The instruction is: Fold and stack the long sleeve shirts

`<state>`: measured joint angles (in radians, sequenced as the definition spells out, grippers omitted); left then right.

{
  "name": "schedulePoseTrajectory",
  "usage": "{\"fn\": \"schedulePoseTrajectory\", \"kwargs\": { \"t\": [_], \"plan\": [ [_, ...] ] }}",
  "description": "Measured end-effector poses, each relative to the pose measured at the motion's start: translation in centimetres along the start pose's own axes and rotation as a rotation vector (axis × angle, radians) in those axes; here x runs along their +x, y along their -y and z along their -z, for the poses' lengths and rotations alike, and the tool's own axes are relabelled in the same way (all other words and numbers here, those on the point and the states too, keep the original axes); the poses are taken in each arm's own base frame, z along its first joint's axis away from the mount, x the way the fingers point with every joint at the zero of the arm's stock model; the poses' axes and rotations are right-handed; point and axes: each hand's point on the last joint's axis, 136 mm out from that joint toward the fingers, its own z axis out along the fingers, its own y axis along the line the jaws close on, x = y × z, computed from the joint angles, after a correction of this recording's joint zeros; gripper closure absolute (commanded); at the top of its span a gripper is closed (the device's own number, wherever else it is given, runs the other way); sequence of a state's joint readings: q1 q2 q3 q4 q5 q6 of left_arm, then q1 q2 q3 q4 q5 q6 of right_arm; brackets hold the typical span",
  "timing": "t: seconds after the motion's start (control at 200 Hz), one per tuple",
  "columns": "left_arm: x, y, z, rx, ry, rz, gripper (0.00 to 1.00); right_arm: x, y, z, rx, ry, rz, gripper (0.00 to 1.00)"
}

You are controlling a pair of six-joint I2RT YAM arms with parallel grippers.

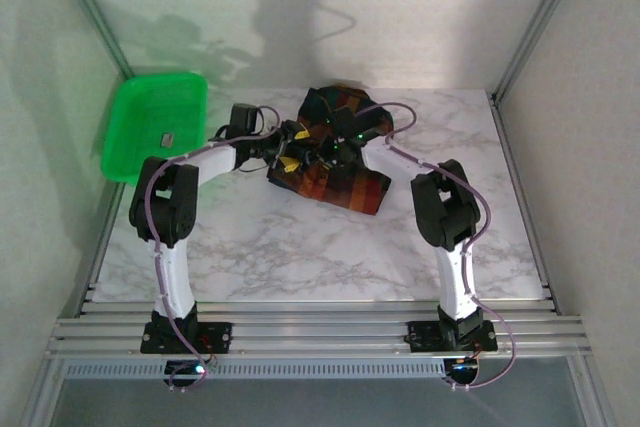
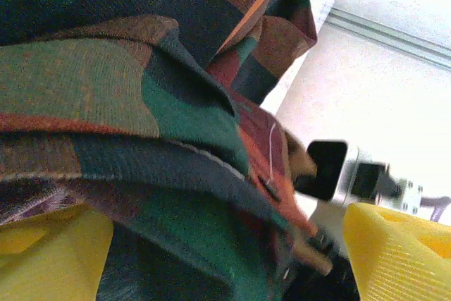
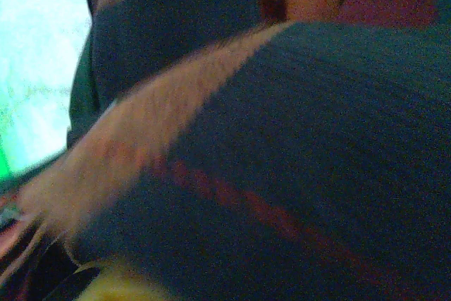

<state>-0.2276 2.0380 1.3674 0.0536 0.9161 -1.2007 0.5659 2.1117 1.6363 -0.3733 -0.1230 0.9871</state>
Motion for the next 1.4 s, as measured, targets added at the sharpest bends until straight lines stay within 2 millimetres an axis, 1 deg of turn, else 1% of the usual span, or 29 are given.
{"fn": "schedulePoseTrajectory", "kwargs": {
  "t": [0.095, 0.155, 0.255, 0.34, 0.405, 0.48, 0.526, 0.566, 0.696, 0.776, 0.846, 0.876, 0.896, 0.951, 0.986, 1.031, 1.066, 1.101, 1.161, 1.216, 1.261, 1.296, 1.316, 1.401],
  "plan": [
    [-0.2, 0.3, 0.4, 0.003, 0.013, -0.005, 0.15, -2.7, -0.5, -0.6, -0.03, 0.041, -0.053, 0.73],
    [-0.4, 0.4, 0.6, 0.003, 0.024, -0.009, 0.14, -4.5, -1.2, -1.0, -0.061, 0.069, -0.091, 0.64],
    [-0.6, 0.4, 0.7, -0.01, 0.034, -0.018, 0.14, -7.3, -2.5, -1.5, -0.119, 0.096, -0.139, 0.58],
    [-0.8, 0.8, 0.8, -0.018, 0.043, -0.028, 0.13, -9.8, -4.0, -1.4, -0.162, 0.118, -0.15, 0.52],
    [-1.0, 1.3, 1.1, -0.019, 0.053, -0.038, 0.12, -11.6, -5.0, -0.6, -0.185, 0.137, -0.14, 0.48],
    [-1.4, 2.0, 1.8, -0.03, 0.076, -0.052, 0.11, -13.0, -5.6, 1.1, -0.195, 0.157, -0.123, 0.47],
    [-1.9, 2.7, 2.5, -0.04, 0.102, -0.069, 0.1, -13.6, -5.7, 2.2, -0.196, 0.169, -0.108, 0.47],
    [-2.4, 3.4, 3.1, -0.046, 0.128, -0.083, 0.1, -13.9, -5.4, 3.1, -0.181, 0.172, -0.091, 0.46],
    [-3.7, 6.4, 5.6, -0.039, 0.225, -0.14, 0.09, -13.6, -3.3, 6.1, -0.085, 0.17, -0.039, 0.45],
    [-3.9, 7.9, 6.6, -0.03, 0.263, -0.17, 0.1, -12.2, -1.3, 8.3, -0.023, 0.162, -0.01, 0.45],
    [-3.8, 8.9, 6.8, -0.039, 0.278, -0.21, 0.14, -10.6, 0.4, 10.2, 0.024, 0.152, 0.014, 0.47],
    [-3.6, 9.2, 6.8, -0.051, 0.28, -0.23, 0.18, -9.9, 1.0, 10.9, 0.035, 0.142, 0.023, 0.49],
    [-3.4, 9.5, 6.6, -0.059, 0.28, -0.249, 0.24, -9.4, 1.3, 11.3, 0.042, 0.136, 0.034, 0.5],
    [-2.7, 9.9, 6.1, -0.078, 0.274, -0.295, 0.47, -8.3, 2.2, 11.9, 0.057, 0.123, 0.051, 0.55],
    [-2.0, 9.8, 5.6, -0.093, 0.266, -0.316, 0.61, -7.7, 2.8, 11.9, 0.068, 0.112, 0.062, 0.58],
    [-1.1, 9.6, 4.9, -0.111, 0.247, -0.341, 0.72, -7.0, 3.8, 11.7, 0.084, 0.097, 0.067, 0.63],
    [-0.4, 9.1, 4.2, -0.129, 0.226, -0.357, 0.78, -6.4, 4.6, 11.2, 0.099, 0.081, 0.068, 0.66],
    [0.2, 8.7, 3.4, -0.143, 0.207, -0.371, 0.82, -5.9, 5.4, 10.6, 0.114, 0.064, 0.068, 0.68],
    [0.9, 7.8, 2.1, -0.168, 0.177, -0.384, 0.82, -4.9, 6.9, 9.4, 0.142, 0.029, 0.069, 0.71],
    [1.2, 6.7, 0.7, -0.19, 0.152, -0.386, 0.82, -4.2, 7.7, 8.6, 0.157, 0.008, 0.068, 0.73],
    [1.1, 5.6, -0.3, -0.211, 0.135, -0.383, 0.82, -3.7, 8.1, 8.0, 0.166, -0.008, 0.069, 0.74],
    [0.6, 4.6, -1.2, -0.233, 0.127, -0.374, 0.82, -3.3, 8.3, 7.5, 0.169, -0.015, 0.072, 0.74],
    [0.3, 4.4, -1.5, -0.239, 0.126, -0.371, 0.82, -3.1, 8.3, 7.3, 0.169, -0.018, 0.075, 0.74],
    [-2.2, 2.6, -3.4, -0.279, 0.148, -0.357, 0.81, -2.1, 8.5, 6.2, 0.174, -0.034, 0.088, 0.76]
  ]
}}
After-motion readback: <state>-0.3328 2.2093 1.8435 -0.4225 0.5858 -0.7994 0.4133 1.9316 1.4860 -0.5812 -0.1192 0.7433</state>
